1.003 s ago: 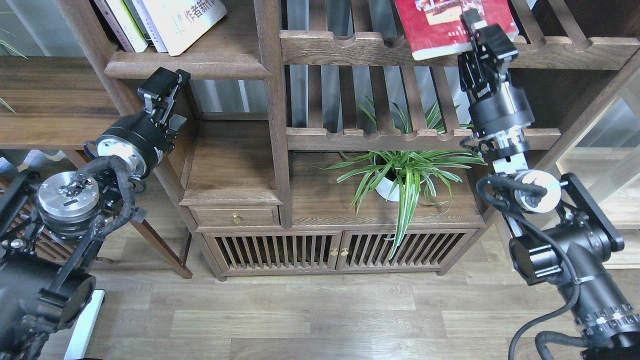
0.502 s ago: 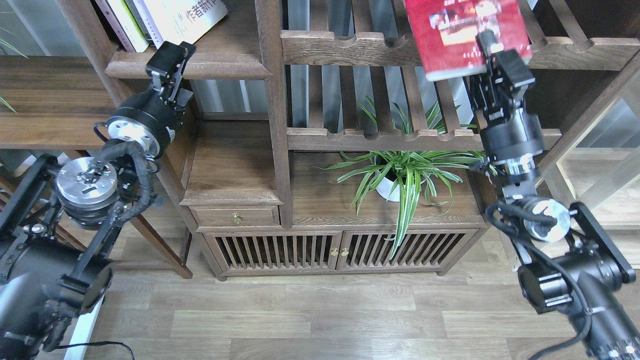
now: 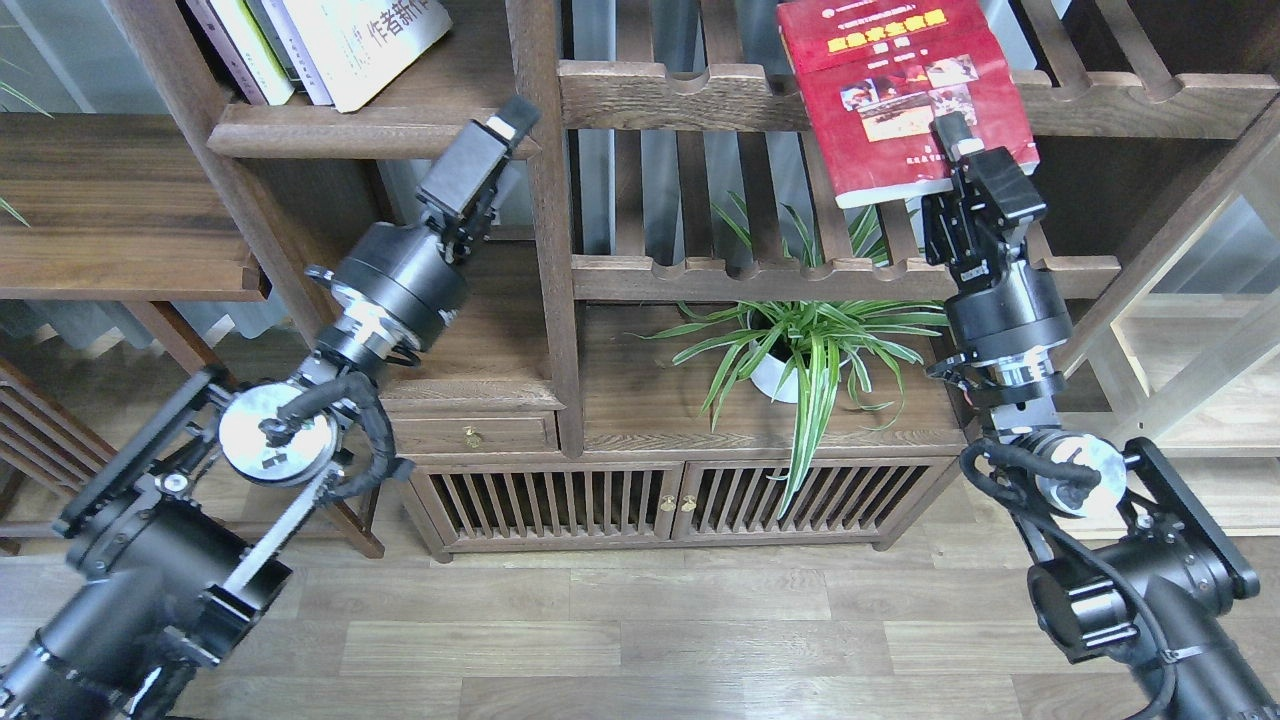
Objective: Organize books on shelf
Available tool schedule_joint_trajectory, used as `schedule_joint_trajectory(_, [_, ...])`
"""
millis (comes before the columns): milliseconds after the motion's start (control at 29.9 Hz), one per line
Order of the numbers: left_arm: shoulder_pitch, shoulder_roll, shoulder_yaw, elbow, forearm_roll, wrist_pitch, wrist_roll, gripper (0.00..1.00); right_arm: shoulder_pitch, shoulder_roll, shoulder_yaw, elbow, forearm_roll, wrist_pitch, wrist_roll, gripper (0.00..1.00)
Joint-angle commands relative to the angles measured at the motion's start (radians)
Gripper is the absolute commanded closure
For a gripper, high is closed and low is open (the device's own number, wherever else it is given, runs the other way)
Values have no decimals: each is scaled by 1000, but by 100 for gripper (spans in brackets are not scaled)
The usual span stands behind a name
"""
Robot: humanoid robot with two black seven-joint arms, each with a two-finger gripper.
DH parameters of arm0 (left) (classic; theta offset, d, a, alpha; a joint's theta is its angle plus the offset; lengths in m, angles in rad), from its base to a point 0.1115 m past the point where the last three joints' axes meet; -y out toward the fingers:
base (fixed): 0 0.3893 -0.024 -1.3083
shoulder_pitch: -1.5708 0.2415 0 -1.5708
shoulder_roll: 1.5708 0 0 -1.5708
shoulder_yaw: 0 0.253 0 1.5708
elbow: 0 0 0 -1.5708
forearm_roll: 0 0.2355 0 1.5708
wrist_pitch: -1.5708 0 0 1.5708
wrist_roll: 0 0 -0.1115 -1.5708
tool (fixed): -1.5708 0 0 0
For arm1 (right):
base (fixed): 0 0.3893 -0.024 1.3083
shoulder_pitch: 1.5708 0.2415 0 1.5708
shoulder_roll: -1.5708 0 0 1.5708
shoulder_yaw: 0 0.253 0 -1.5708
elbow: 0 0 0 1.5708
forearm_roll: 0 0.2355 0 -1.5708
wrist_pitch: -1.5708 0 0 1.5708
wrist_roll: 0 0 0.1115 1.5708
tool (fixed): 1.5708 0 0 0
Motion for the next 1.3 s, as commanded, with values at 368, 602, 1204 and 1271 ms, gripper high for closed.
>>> schedule_joint_trajectory(368, [-128,-96,7,138,2,-7,6,2,2,71,-15,12,-10,0,-3,96])
schedule_joint_trajectory(602, [-214,-96,7,234,2,-7,8,2,7,119,-21,12,-15,0,-4,96])
schedule_joint_trajectory(1204, [-298,-96,70,309,-43,-50,58,3,48,199,-109,12,-59,0,-6,96])
schedule_joint_trajectory(1271, [-309,-96,71,310,-55,-68,63,3,48,217,-119,12,-70,0,-6,96])
